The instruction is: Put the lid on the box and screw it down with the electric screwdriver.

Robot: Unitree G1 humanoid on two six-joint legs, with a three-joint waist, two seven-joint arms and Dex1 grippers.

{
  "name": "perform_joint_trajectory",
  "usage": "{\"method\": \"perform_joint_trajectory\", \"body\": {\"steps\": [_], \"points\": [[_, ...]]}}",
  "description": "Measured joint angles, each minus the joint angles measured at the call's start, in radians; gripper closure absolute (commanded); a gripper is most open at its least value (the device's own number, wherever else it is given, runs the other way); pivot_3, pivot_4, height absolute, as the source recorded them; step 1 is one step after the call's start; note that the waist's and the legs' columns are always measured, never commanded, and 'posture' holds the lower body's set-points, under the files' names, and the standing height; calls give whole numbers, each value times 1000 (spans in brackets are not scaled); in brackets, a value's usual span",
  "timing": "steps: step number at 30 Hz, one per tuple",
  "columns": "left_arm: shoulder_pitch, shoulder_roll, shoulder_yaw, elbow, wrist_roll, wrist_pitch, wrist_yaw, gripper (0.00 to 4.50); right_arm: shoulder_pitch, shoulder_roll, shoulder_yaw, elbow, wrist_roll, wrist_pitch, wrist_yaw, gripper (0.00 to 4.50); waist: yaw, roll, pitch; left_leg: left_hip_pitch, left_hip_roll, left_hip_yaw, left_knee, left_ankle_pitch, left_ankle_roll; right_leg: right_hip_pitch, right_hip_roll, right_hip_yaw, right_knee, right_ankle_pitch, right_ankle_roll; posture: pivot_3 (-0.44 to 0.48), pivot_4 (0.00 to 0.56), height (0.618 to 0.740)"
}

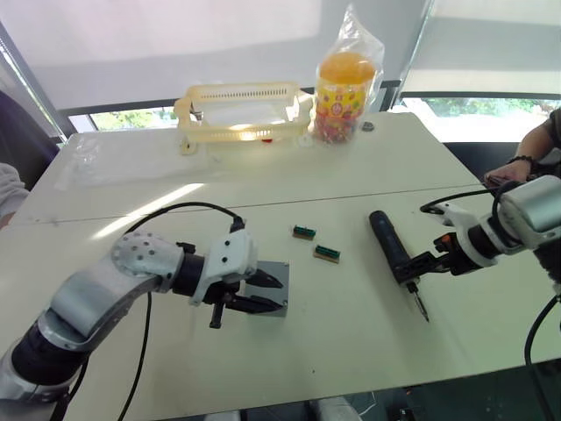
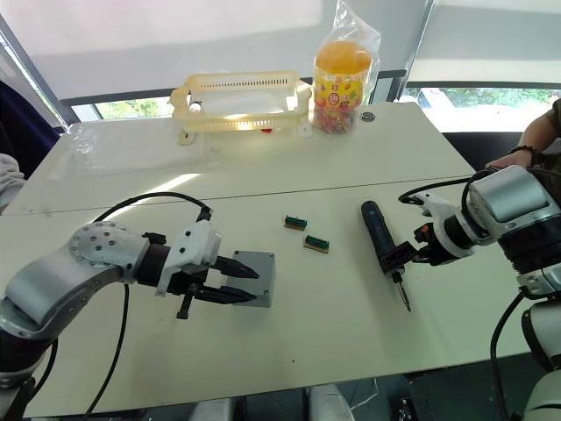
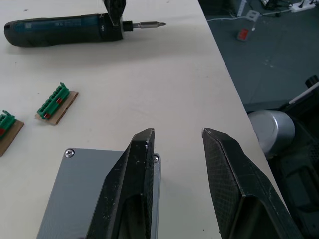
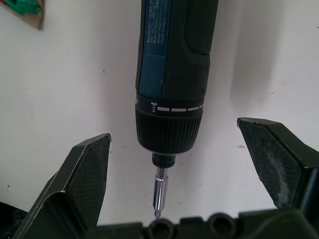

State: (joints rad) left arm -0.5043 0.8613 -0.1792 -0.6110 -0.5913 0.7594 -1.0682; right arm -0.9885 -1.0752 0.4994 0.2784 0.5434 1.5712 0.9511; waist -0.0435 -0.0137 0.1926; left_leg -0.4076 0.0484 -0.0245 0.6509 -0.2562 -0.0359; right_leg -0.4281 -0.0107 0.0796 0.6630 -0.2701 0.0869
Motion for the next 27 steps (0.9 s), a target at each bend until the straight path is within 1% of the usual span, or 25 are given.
{"method": "perform_joint_trajectory", "body": {"steps": [4,5,7,8,10,11,16,17,19,21,22,23,25,26,27], "points": [[4,-1,5,-24,-11,18,25,2981,-13,50,45,43,-49,-37,3,40,-1,0,0,0,0,0,0,0,0,0,0,0,0,0,0,0,150,740],[4,-1,5,-25,-12,21,31,2981,-19,60,55,48,-62,-39,2,274,-1,0,0,0,0,0,0,0,0,0,0,0,0,0,0,0,150,740],[6,-2,5,-27,-17,26,42,2981,-28,67,83,49,-87,-53,7,941,-1,-1,0,0,0,0,0,0,0,0,0,0,0,0,0,0,150,740],[6,-2,6,-29,-22,33,48,2981,-28,67,91,49,-98,-61,11,1387,-1,-1,0,0,0,0,0,0,0,0,0,0,0,0,0,0,150,740],[9,-4,6,-33,-30,41,58,2981,-30,79,102,50,-112,-71,22,2417,-1,-1,-1,0,0,0,0,0,0,0,0,0,0,0,0,0,150,740],[11,-5,6,-38,-31,42,65,2981,-30,79,107,49,-114,-76,28,2743,-1,-2,-1,1,0,0,0,0,0,1,0,0,0,0,0,0,150,740],[11,-5,9,-30,-31,43,69,2981,-27,92,92,54,-133,-63,25,2744,-1,-2,-2,1,0,-1,1,0,0,1,0,0,0,0,0,0,150,740],[10,0,9,-22,-30,41,68,2981,-23,110,56,74,-135,-41,10,2744,-1,-3,-2,1,0,-1,1,0,0,1,0,0,0,0,0,0,150,740],[6,5,17,7,-29,39,65,2981,-15,166,-75,149,-137,17,-53,2744,-4,-4,-2,1,0,0,2,0,0,1,0,0,1,0,0,0,150,740],[0,10,37,44,-29,37,57,2981,-11,224,-255,235,-146,37,-163,2744,-3,-2,-2,1,0,0,2,0,0,1,0,0,1,0,0,0,150,740],[-4,13,49,67,-30,36,48,2981,-5,253,-371,259,-154,37,-235,2744,-1,-2,-1,0,0,0,1,0,0,1,0,0,1,0,0,0,150,740],[-8,14,56,88,-30,35,43,2981,-1,270,-459,263,-160,37,-292,2744,0,-1,0,0,0,0,1,0,0,0,0,0,1,0,0,0,150,740],[-16,13,73,138,-32,33,27,2981,30,332,-693,199,-168,37,-429,2744,3,-1,0,-1,0,-1,-1,0,0,-1,0,0,1,0,0,0,150,740],[-21,9,80,157,-32,31,26,2981,44,364,-776,144,-172,37,-477,2744,2,0,0,-1,0,-1,-1,0,0,-1,0,-1,2,0,0,0,150,740],[-30,-3,87,181,-32,29,27,2981,65,431,-888,35,-201,36,-545,2744,2,0,0,-1,0,-1,-1,0,0,-2,0,-1,2,0,0,0,150,740]]}}
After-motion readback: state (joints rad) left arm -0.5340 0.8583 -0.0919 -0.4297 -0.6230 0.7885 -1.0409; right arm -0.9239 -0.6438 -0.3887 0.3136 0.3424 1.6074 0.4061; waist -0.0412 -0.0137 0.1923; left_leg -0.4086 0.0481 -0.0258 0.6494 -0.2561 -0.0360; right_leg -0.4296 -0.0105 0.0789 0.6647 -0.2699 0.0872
